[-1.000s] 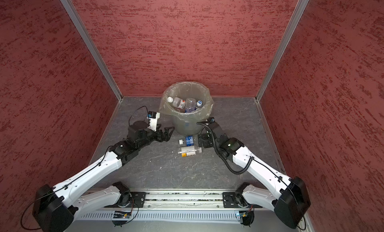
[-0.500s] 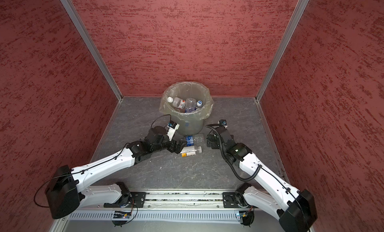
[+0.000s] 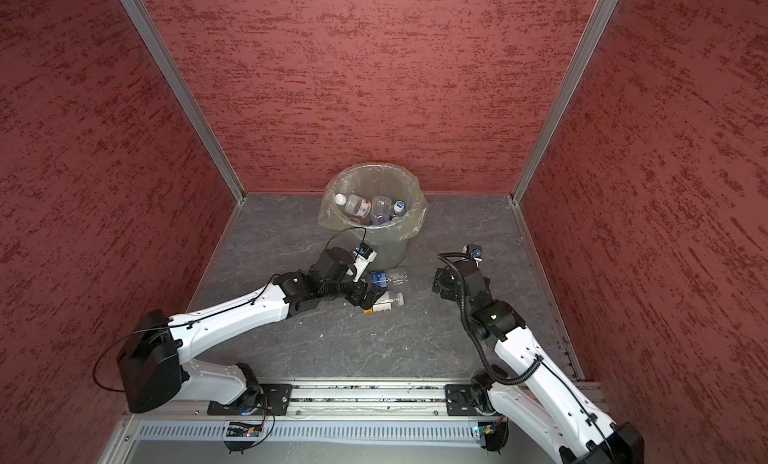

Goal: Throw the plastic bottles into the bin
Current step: 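Draw the right gripper back while the left gripper descends onto the white-cap bottle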

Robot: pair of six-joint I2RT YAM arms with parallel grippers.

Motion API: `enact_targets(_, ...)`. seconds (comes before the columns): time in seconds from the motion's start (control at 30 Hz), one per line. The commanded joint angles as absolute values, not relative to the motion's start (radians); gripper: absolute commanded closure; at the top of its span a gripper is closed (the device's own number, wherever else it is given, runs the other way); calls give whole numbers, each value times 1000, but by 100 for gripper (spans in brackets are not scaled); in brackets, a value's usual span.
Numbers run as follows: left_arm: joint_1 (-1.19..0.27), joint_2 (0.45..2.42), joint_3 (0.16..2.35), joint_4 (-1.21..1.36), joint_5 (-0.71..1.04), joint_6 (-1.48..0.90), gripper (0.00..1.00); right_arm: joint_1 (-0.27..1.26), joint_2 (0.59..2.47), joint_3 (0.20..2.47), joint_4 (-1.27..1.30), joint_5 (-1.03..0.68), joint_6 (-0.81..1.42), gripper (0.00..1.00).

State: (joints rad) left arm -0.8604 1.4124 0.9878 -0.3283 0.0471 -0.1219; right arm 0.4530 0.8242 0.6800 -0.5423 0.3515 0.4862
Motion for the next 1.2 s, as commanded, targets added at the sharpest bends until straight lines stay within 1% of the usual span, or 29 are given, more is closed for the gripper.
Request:
enact_targets(0.0,-880,1452,1041,-426,37,-88,0,440,806,666,-510,356,500,1)
enact_targets(0.23,-891,1559,1133,-542,53,-78,2,430,767,656,-504,338,499,1)
enact_targets(0.37,-908,1605,1183,-602,21,-59,3,427,762,655,-500,329,496,1)
enact_targets(0.57,-921,1715,1273,-703,-41,-28,8,424,764,653,-493,316,493,2)
enact_targets(0.73,-925,1794,1326,-767,-51,-6,13,422,755,652,-491,315,493,1)
enact_targets(0.93,-932,1820,1328,-772,-62,0,21,418,752,652,-488,309,491,1)
enact_targets(1.17,-963,1848,1347,-781,-83,15,27,414,758,652,-483,301,488,1)
